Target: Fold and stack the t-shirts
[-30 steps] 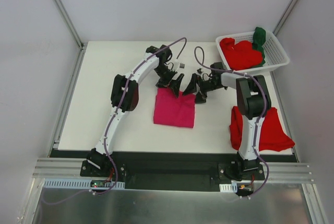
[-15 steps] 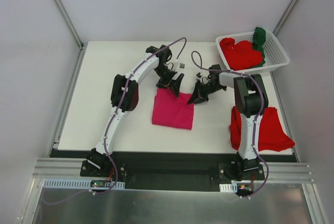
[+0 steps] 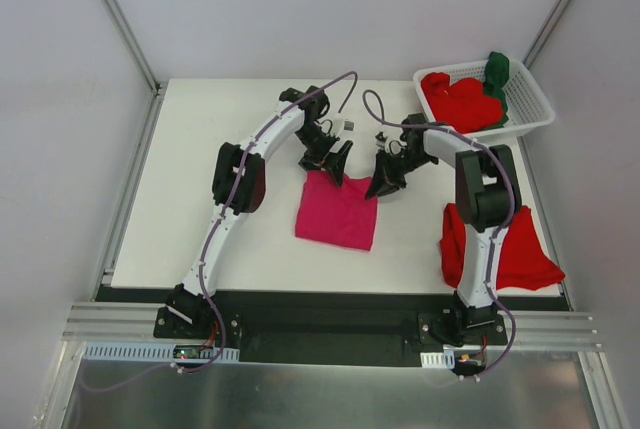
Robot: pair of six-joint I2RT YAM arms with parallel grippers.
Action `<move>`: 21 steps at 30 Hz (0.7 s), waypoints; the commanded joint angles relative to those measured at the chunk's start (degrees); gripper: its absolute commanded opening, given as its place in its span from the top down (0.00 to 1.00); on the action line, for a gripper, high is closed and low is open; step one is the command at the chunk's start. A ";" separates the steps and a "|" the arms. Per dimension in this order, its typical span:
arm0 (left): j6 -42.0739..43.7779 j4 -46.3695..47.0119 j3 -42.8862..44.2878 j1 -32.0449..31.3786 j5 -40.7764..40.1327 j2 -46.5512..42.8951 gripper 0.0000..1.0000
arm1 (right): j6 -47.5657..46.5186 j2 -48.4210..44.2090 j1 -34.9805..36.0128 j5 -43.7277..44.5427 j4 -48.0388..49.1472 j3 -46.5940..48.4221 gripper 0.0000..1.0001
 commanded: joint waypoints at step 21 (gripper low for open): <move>3.03 -0.81 4.40 -2.90 -4.19 -3.18 0.01 | -36.46 -23.40 -10.88 9.56 -39.29 -3.30 0.99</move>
